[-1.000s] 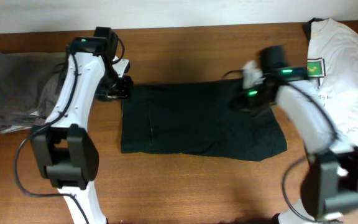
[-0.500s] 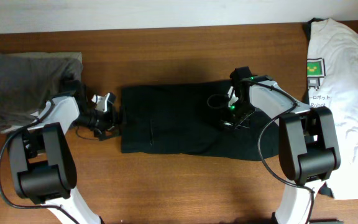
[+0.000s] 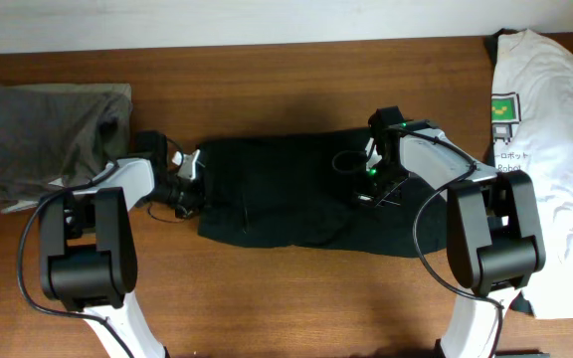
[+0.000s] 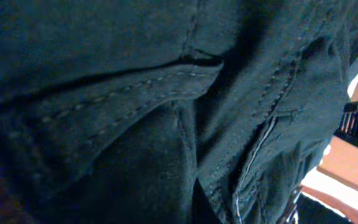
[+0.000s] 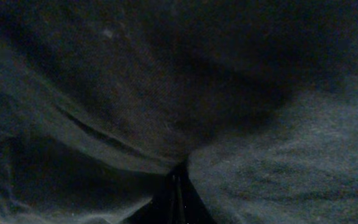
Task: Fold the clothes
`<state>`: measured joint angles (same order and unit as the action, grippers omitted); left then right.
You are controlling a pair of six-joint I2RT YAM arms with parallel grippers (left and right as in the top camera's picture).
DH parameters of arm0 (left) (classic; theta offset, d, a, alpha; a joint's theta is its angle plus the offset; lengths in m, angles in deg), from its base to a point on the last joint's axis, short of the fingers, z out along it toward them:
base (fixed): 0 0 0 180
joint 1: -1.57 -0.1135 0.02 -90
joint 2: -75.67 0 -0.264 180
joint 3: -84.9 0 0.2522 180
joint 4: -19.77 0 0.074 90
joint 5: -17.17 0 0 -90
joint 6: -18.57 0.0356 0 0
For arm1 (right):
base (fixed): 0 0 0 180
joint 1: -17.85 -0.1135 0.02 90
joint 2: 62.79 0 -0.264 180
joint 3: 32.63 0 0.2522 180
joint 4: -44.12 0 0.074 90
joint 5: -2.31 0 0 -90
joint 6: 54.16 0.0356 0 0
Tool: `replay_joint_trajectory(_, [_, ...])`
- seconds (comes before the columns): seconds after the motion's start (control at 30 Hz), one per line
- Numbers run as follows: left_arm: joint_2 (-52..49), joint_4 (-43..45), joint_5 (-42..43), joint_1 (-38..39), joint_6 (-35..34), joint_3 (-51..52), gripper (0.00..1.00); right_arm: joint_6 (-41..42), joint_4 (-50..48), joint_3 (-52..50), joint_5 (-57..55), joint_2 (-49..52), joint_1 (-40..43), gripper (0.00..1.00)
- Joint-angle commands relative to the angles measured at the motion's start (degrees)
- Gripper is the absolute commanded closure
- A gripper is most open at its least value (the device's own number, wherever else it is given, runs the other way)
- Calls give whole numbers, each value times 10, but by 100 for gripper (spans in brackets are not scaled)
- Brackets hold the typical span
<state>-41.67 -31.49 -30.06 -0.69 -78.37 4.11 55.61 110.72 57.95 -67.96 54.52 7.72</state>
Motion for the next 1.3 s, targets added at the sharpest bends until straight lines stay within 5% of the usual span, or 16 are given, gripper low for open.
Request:
replay_joint_trajectory(0.0, [12,-74,-80,-17,22,-26,99,7,18,-2,-24,-51,16,96])
replay_joint_trajectory(0.1, [85,-251,-214,-52,62,-167,100,6,39,0,-24,-148,56,96])
replay_joint_trajectory(0.23, [120,-360,-272,-26,65,-378,99,2,46,0,-24,-212,120,95])
replay_joint_trajectory(0.43, [98,-352,-357,180,-28,-390,100,-11,66,0,-24,-213,135,96])
replay_joint_trajectory(0.7, [-46,-331,-366,296,-101,-390,99,-16,76,0,-24,-213,135,96])
replay_joint_trajectory(0.73, [-66,-321,-366,308,-109,-390,95,-16,77,0,-24,-213,135,96])
replay_joint_trajectory(0.8, [-83,-296,-350,330,-119,-390,38,-16,77,0,-24,-213,135,96])
replay_joint_trajectory(0.83, [-81,-294,-351,337,-107,-395,36,-21,79,0,-24,-213,135,96])
replay_joint_trajectory(0.87, [-78,-323,-357,339,-94,-424,19,-31,81,0,-24,-213,135,96])
replay_joint_trajectory(0.97, [-76,-455,-441,307,-69,-565,1,-76,81,0,-9,-213,133,91])
replay_joint_trajectory(1.07, [-76,-539,-488,261,-49,-637,1,-163,81,0,68,-213,101,76])
replay_joint_trajectory(1.17, [-76,-575,-456,179,-41,-627,2,-163,24,0,75,-209,-26,59])
replay_joint_trajectory(1.27, [-76,-554,-320,116,61,-583,26,-105,-110,0,32,-184,-137,52])
